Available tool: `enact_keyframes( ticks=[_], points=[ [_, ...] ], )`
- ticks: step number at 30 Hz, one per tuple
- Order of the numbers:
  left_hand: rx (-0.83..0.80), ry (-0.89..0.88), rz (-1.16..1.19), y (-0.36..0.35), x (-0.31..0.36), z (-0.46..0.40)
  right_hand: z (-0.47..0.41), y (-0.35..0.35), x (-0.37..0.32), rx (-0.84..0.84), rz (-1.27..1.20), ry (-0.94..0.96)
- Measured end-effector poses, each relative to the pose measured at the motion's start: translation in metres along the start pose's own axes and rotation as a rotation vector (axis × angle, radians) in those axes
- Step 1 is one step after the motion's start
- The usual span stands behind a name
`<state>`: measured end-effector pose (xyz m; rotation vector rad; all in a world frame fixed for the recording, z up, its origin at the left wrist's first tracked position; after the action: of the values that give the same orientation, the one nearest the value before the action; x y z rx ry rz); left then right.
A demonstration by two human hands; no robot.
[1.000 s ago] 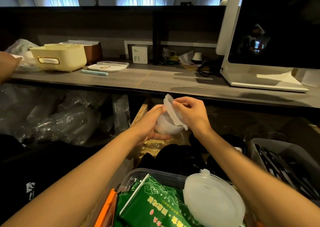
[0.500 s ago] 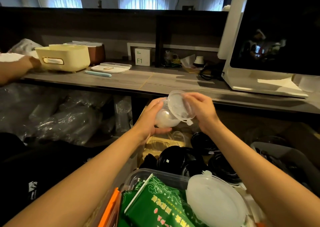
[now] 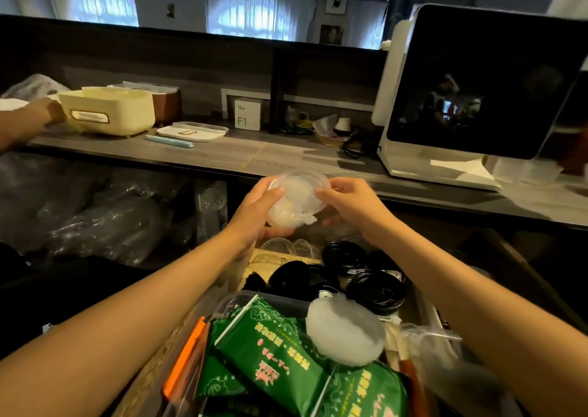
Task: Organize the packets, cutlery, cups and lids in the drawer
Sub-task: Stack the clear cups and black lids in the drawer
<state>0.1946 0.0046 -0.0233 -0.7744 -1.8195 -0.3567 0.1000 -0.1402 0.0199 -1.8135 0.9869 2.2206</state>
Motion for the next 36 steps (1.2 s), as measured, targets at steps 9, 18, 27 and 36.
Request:
enact_keyframes(
  ticks=[9,18,27,36],
  points=[
    [0.104,0.032,-0.005,-0.034,0.045,0.041,0.066,0.035,0.004,0.069,-0.508,-0.149],
    [0.147,0.069,0.016,-0.070,0.046,0.074,0.093,0.068,0.049,0.236,-0.431,0.035],
    [0.212,0.023,0.017,-0.074,0.031,0.069,0.073,0.078,0.051,0.303,-0.316,0.153],
    [0.280,0.005,-0.087,-0.045,0.020,0.064,0.068,0.049,0.066,-0.065,-0.308,0.072]
  ],
)
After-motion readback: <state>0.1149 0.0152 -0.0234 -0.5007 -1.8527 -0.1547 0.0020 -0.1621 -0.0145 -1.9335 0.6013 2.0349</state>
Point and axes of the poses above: each hand's wrist, its own z-axis away from the middle knuckle, its own y-axis out of the back of the hand, x = y × z, the point moved 4 cm from there along -z, towards the middle knuckle, and after that the axes turned 14 degrees about -y, right-handed, at the moved point
